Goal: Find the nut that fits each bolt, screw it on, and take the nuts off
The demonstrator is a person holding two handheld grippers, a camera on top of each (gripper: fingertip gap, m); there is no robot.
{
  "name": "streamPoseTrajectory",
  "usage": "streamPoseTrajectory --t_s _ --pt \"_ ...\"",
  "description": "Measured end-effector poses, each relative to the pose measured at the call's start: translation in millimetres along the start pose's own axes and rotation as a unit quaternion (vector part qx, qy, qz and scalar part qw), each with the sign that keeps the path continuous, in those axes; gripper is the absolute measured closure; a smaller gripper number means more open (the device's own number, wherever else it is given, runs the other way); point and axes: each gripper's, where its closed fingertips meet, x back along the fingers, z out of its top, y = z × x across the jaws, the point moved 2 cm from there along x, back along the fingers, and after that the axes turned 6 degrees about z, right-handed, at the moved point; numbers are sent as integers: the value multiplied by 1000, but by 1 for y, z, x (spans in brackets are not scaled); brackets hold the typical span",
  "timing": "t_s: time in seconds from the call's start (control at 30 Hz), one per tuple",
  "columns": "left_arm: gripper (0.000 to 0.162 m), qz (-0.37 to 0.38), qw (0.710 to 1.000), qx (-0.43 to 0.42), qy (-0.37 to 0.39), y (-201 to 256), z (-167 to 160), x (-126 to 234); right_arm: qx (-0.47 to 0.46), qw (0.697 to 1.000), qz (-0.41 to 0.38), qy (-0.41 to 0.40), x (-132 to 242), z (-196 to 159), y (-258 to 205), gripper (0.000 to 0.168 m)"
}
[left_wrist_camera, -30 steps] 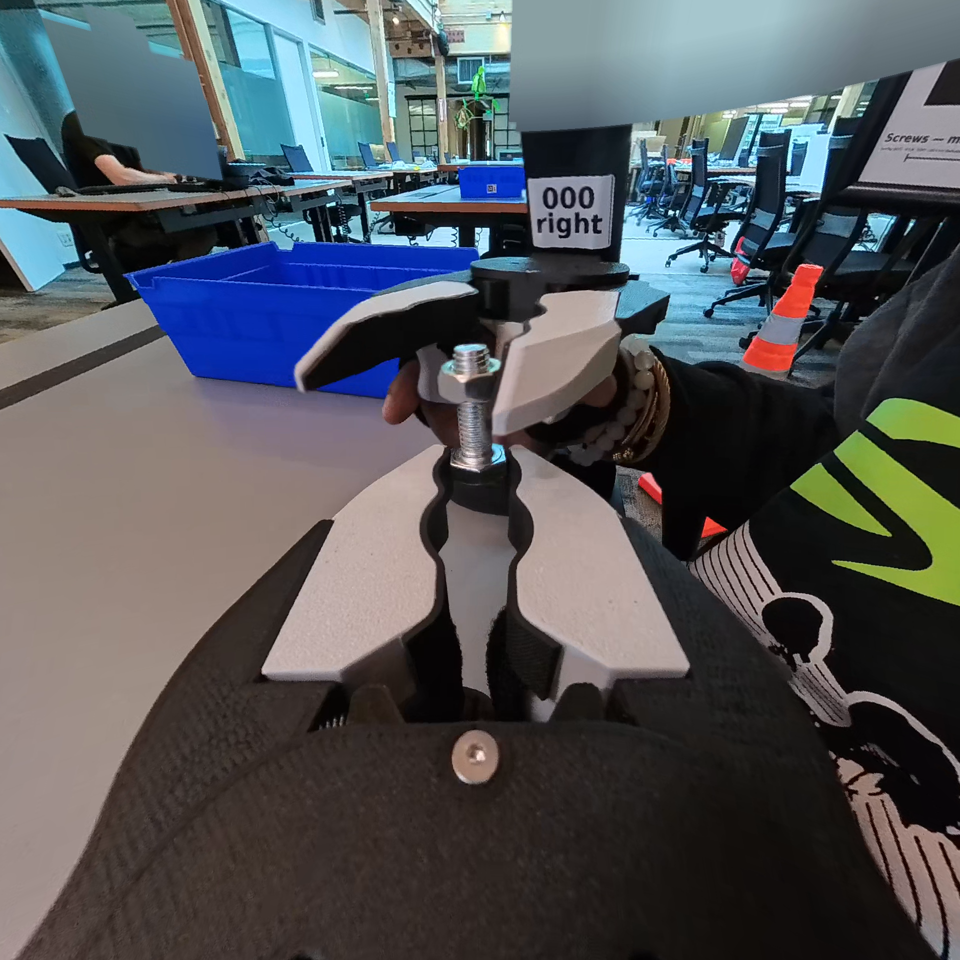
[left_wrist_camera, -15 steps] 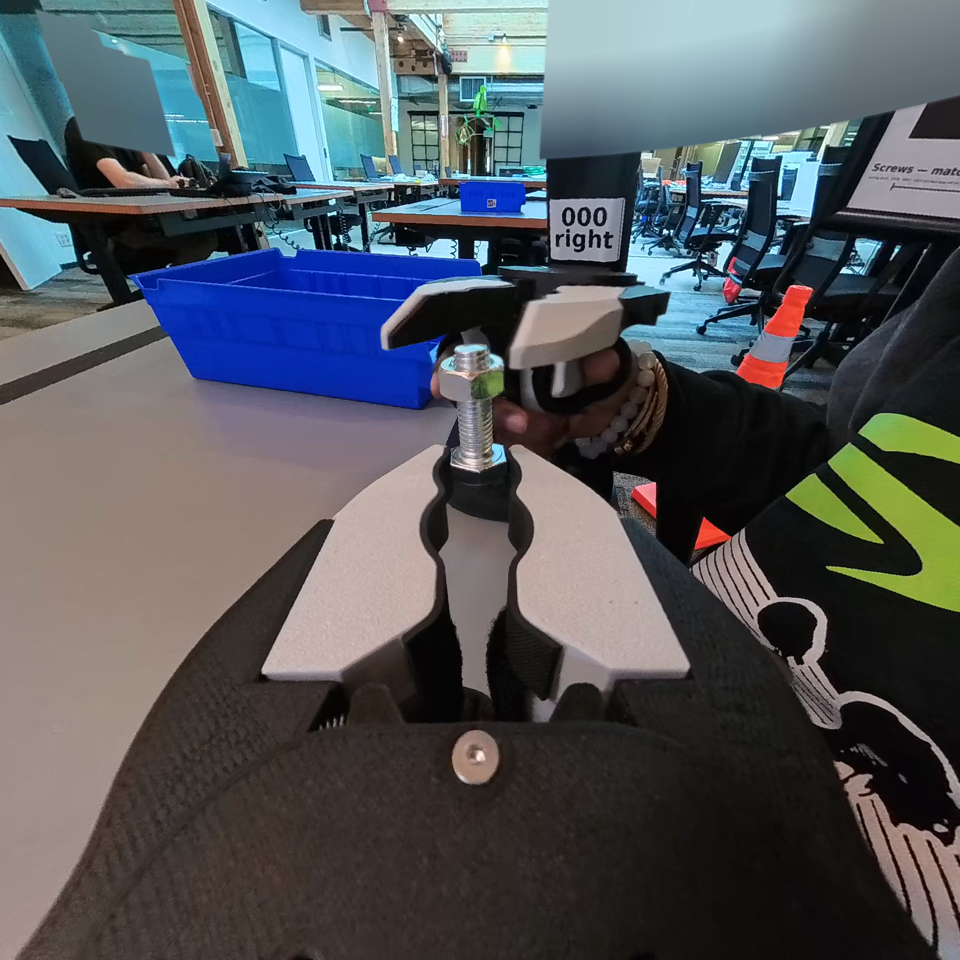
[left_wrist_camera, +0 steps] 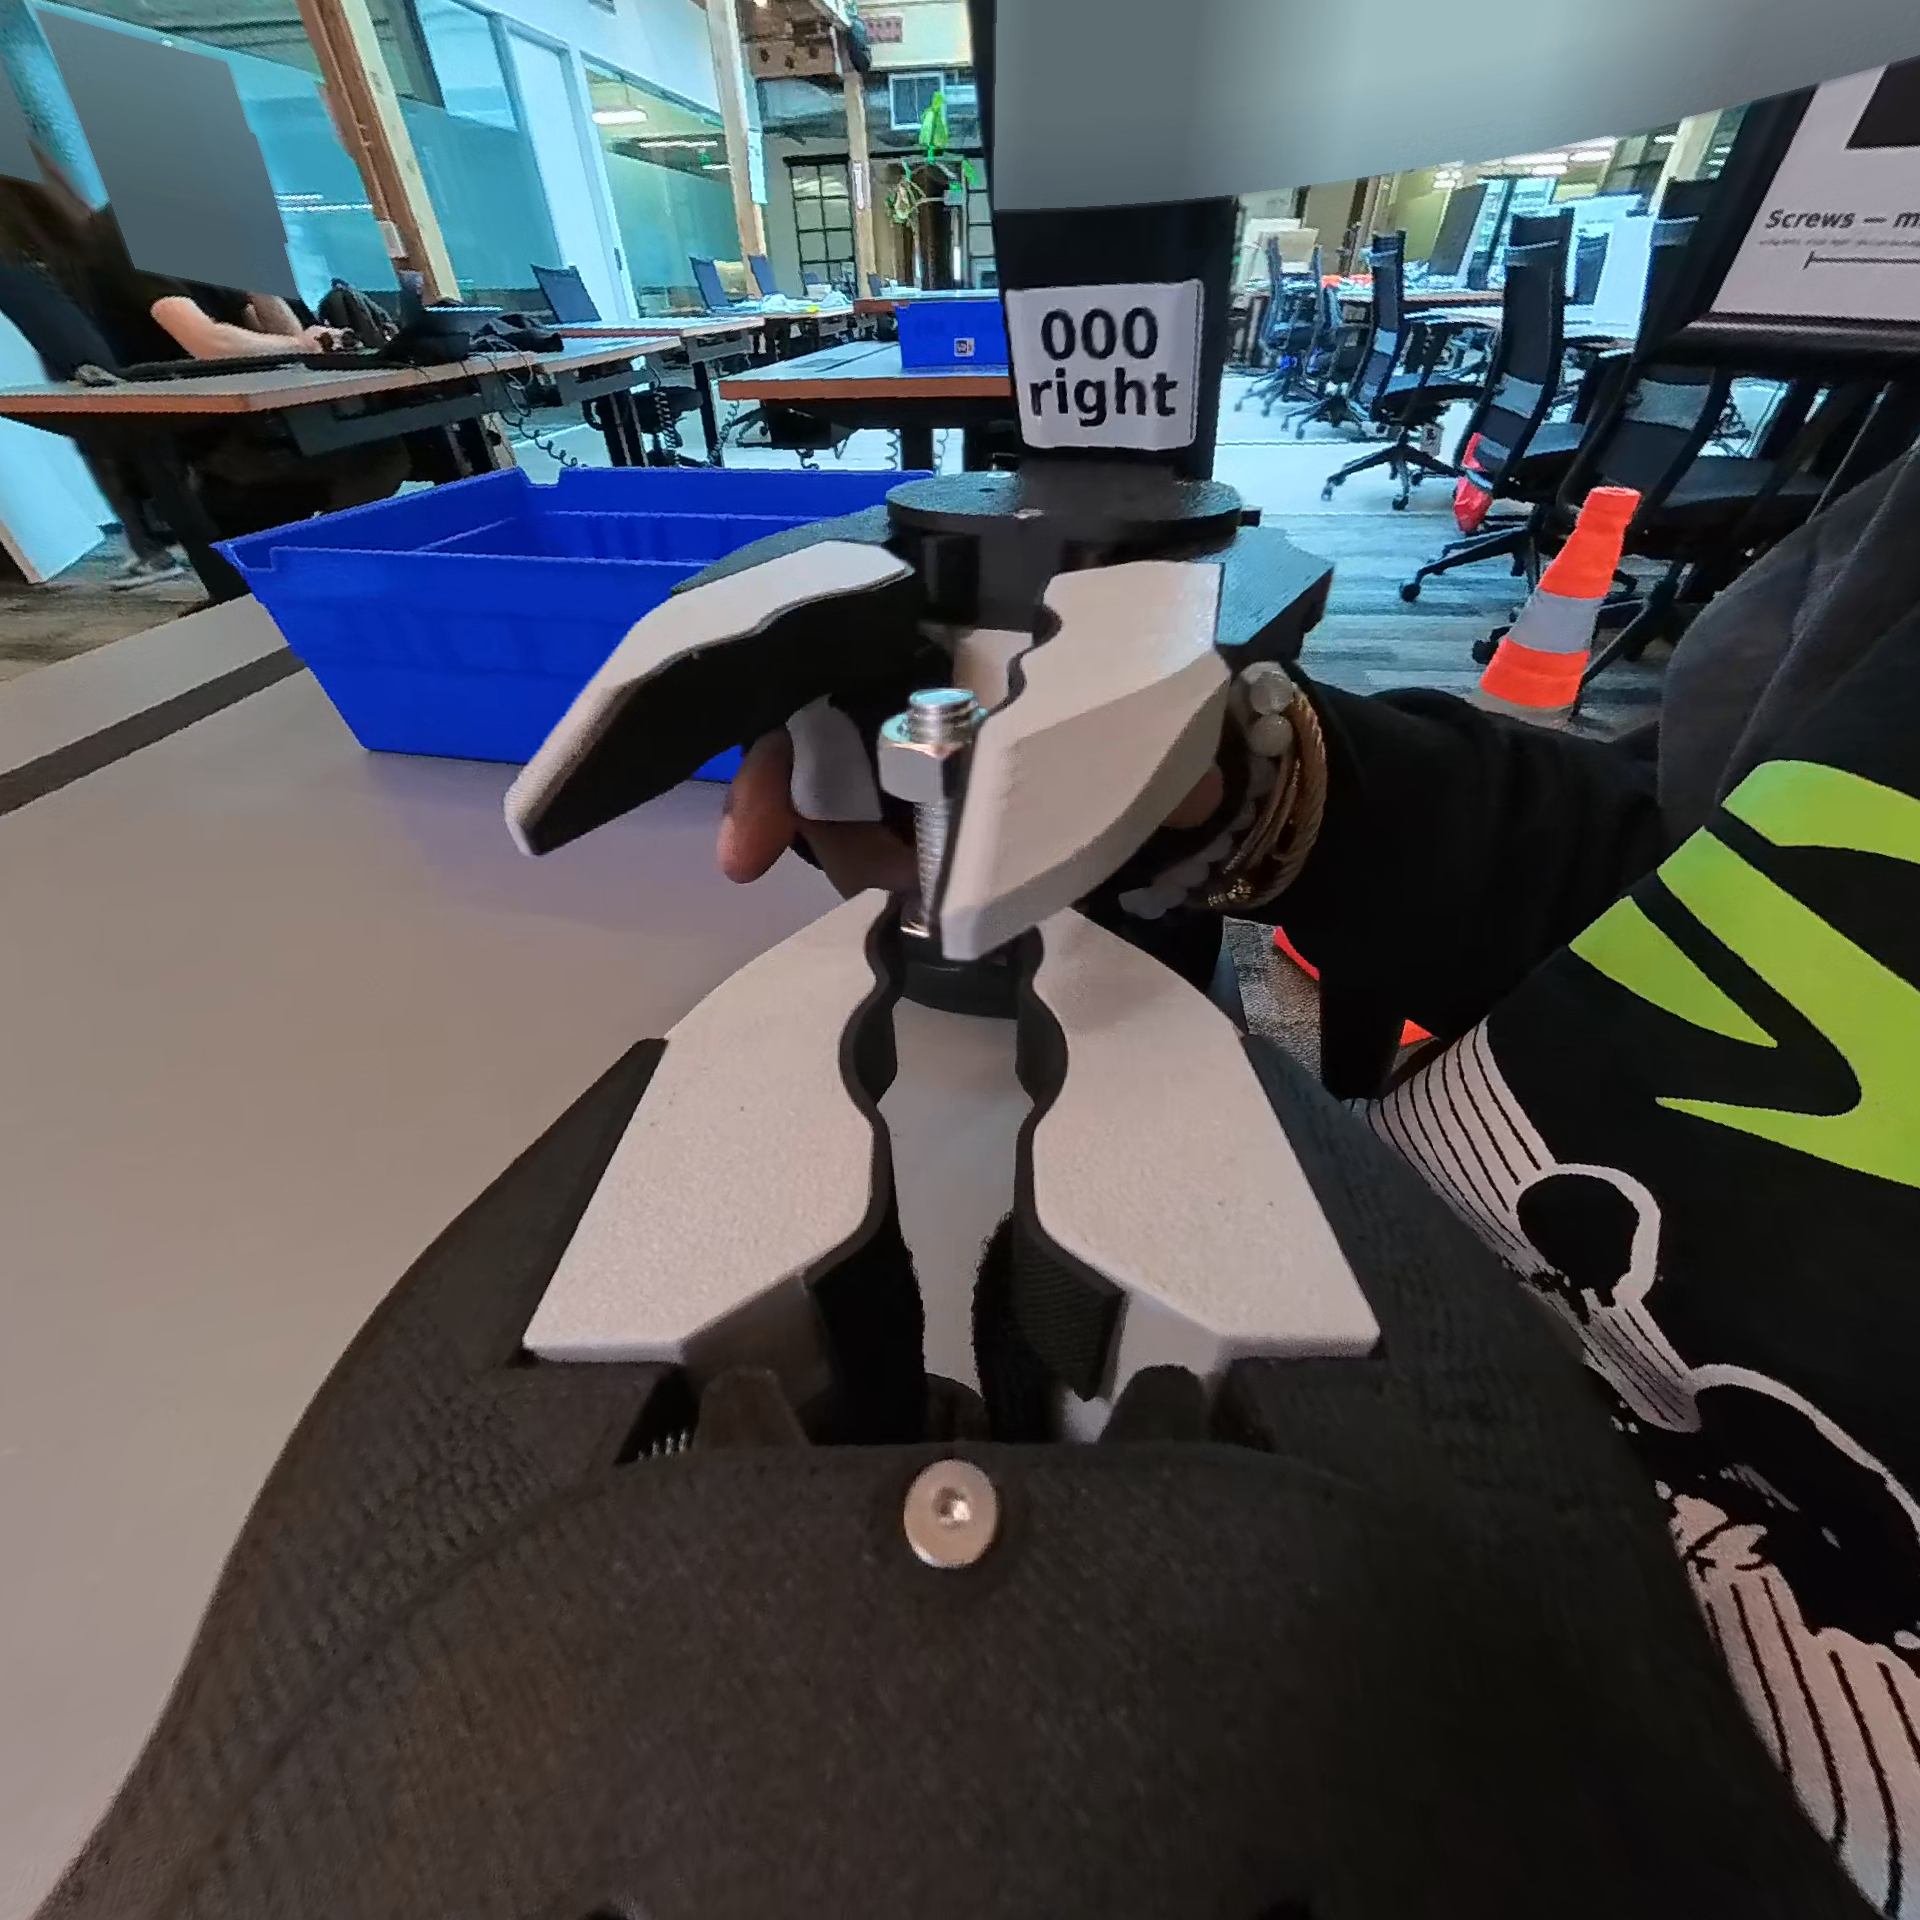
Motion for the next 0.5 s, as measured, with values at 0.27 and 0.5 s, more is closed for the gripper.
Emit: streamPoseTrajectory --t_s 0.27,0.5 --pt "143 -2 1000 22 21 -3 5 4 -1 1000 -10 28 24 5 3 117" --pt "143 -1 999 34 29 -5 7 5 -9 998 -25 50 44 8 8 146"
